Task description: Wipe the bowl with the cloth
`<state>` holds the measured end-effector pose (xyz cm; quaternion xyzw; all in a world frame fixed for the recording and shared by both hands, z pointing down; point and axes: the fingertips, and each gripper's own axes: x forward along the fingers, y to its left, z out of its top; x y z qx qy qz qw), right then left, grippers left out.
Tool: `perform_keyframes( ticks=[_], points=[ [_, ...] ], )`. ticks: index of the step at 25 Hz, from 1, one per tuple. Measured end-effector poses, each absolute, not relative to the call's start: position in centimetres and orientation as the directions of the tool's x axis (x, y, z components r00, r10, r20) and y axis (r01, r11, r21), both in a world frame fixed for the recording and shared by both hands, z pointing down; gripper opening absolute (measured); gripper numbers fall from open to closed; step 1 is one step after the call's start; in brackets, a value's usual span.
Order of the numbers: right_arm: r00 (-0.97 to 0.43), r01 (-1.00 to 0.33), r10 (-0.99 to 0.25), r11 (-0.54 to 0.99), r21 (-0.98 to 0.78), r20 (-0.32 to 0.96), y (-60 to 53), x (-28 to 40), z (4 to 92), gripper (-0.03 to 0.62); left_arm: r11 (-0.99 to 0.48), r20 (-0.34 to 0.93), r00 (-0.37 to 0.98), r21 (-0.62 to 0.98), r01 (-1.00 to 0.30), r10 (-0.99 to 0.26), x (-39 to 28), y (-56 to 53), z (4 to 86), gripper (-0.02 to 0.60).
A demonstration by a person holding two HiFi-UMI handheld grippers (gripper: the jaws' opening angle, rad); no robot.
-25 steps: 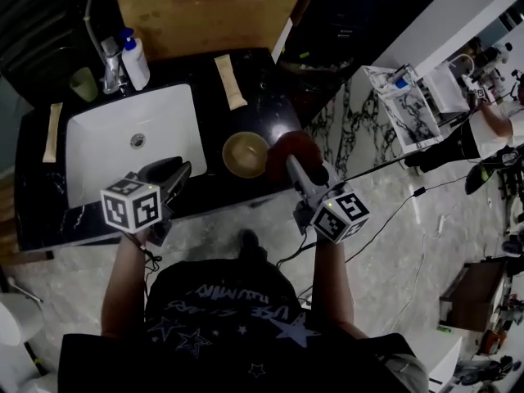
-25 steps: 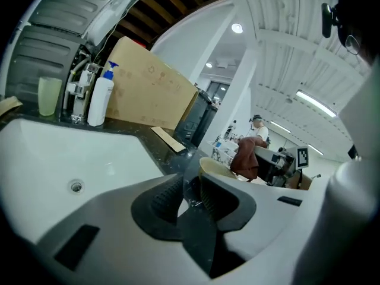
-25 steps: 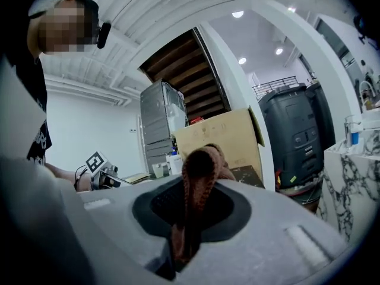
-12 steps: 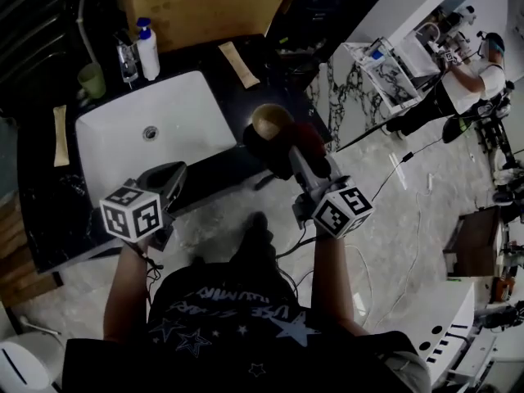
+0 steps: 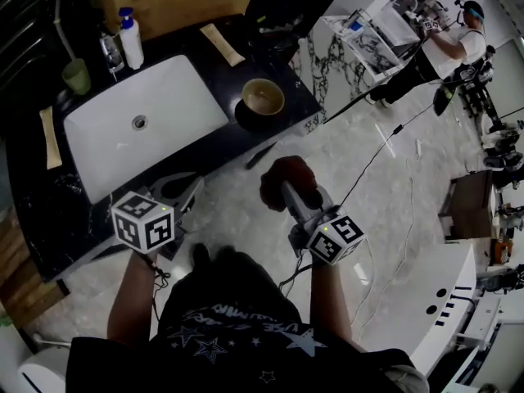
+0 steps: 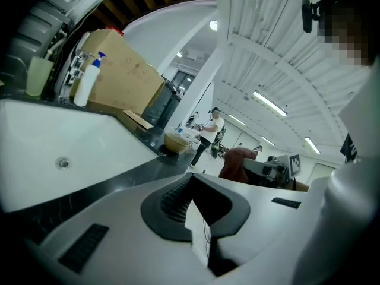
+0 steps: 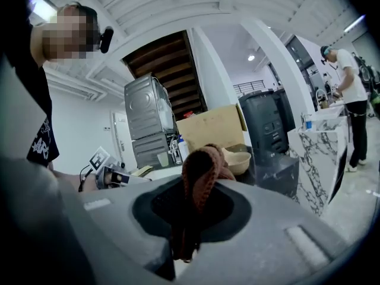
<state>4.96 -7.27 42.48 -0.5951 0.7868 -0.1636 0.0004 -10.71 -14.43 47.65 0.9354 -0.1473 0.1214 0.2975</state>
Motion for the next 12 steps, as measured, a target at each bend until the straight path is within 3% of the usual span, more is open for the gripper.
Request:
perform_keyframes(
  ticks=[12],
  points=[
    [-0.334,-0.927,-0.924,0.286,-0.243,0.187,3.4,2.6,42.7,0.052,-0.795,0.335,0.924,0.501,-0.34,-0.184,-8.5,-2.6,46.5,0.008]
  ],
)
